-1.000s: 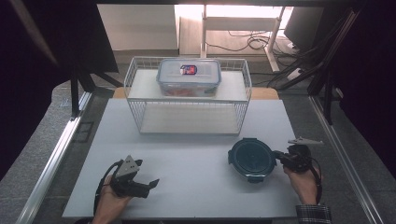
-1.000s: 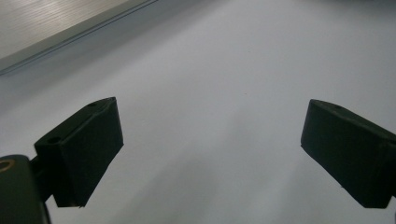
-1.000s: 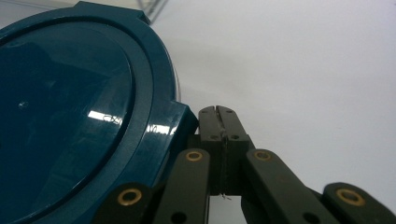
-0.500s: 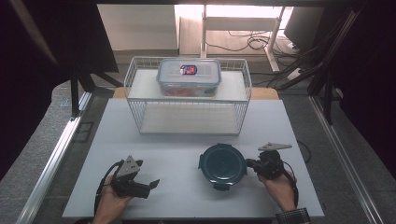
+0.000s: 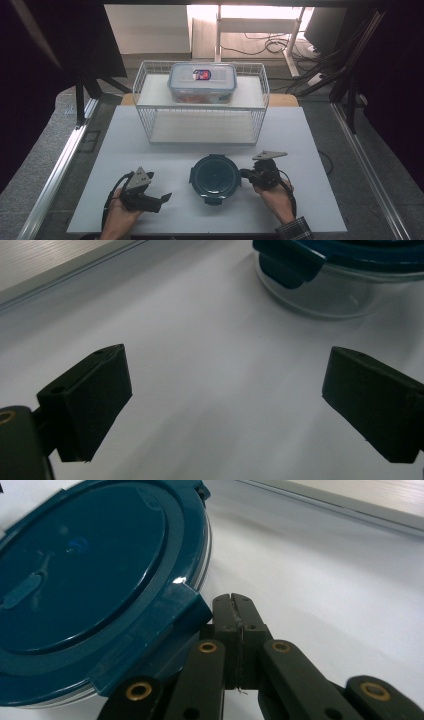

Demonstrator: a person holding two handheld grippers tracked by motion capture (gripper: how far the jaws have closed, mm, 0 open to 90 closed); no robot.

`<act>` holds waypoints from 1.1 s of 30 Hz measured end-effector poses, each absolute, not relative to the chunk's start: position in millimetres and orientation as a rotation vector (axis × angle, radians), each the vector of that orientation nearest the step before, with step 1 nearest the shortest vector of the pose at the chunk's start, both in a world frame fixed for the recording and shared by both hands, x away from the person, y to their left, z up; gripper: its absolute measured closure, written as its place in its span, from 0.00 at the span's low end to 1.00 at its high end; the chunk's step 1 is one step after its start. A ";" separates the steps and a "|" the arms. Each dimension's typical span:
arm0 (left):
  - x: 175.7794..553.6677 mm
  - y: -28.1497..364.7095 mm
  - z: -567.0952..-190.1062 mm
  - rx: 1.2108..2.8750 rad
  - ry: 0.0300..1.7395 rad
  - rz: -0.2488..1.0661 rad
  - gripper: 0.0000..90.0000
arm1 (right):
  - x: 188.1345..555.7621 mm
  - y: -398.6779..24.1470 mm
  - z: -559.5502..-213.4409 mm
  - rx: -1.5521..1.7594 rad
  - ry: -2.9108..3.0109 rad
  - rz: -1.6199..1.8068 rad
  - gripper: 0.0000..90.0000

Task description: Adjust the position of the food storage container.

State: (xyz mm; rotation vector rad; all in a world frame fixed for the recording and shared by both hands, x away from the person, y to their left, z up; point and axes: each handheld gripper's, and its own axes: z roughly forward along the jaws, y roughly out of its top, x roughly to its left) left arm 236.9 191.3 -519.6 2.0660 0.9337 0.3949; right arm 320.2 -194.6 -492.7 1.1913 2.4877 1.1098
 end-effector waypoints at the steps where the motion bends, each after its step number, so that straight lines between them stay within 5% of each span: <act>1: 237.1 191.2 -519.7 2.067 0.933 0.393 0.06 | 321.2 -187.0 -494.8 1.174 2.494 1.087 1.00; 11: 237.2 191.1 -520.0 2.066 0.932 0.384 0.06 | 324.5 -179.7 -495.5 1.079 2.503 1.104 0.99; 20: 236.8 193.1 -519.8 2.059 0.934 0.376 0.06 | 309.2 -194.2 -485.6 0.975 2.443 1.058 0.79; 29: 235.0 198.0 -518.5 2.017 0.948 0.335 0.06 | 286.5 -219.0 -476.3 0.947 2.375 1.194 0.25; 33: 235.4 199.3 -520.0 2.013 0.952 0.331 0.06 | 280.2 -220.5 -479.7 0.938 2.362 1.178 0.11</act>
